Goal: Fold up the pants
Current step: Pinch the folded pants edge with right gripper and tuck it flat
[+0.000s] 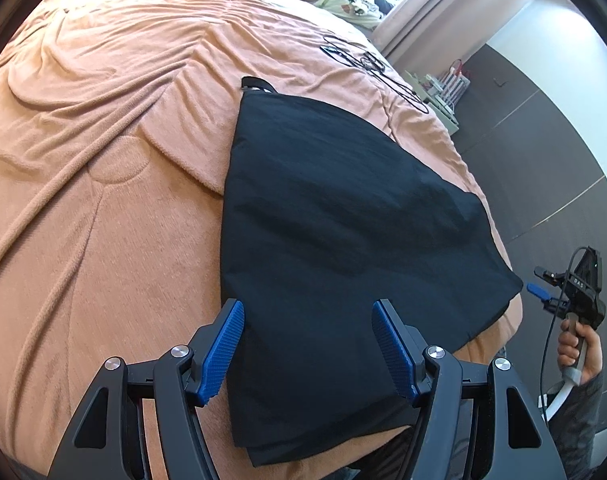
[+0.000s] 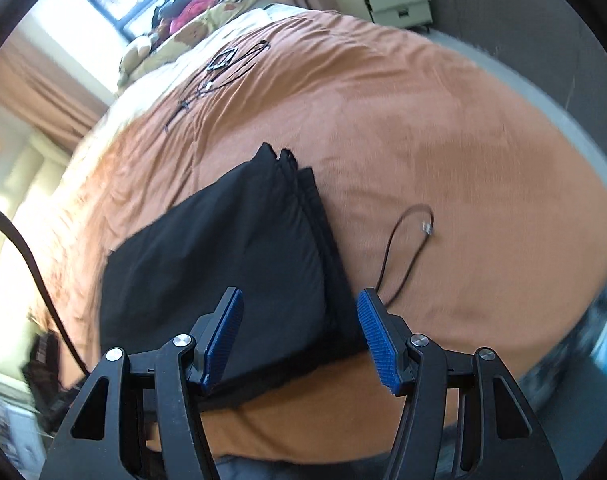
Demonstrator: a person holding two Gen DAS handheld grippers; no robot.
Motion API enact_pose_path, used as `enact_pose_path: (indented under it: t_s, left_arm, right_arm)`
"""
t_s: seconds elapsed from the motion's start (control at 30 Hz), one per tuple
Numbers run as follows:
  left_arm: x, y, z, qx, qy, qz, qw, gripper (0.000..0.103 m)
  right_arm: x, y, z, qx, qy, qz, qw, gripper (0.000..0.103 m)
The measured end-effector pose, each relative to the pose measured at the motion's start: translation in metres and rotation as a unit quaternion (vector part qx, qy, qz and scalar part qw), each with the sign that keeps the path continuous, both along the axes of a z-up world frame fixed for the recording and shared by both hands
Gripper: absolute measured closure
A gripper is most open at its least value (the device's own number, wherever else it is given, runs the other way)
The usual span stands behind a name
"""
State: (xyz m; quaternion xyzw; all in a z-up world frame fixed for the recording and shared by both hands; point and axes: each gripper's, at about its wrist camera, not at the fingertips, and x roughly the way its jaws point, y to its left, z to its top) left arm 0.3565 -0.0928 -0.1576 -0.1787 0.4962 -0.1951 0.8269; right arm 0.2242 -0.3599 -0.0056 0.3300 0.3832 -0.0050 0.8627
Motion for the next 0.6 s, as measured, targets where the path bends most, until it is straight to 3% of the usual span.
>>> enact_pose_path:
  t_s: [0.2, 0.47, 0.6]
  left_arm:
    - [-0.008, -0.001, -0.005, -0.001, 0.016, 0.002, 0.9999, 0.034]
    - [-0.019, 0.005, -0.003, -0.003, 0.018, 0.005, 0.9998, 0.034]
    - [-0.022, 0.010, 0.001, -0.006, 0.014, 0.013, 0.9998, 0.034]
  right_arm:
    - [-0.012, -0.010, -0.028, 0.079, 0.002, -0.001, 0.997, 0.045]
    - [0.000, -0.034, -0.059, 0.148, -0.005, -0.013, 0.989, 0.045]
    - [0.006, -0.045, -0.068, 0.153, -0.002, -0.029, 0.988, 0.045]
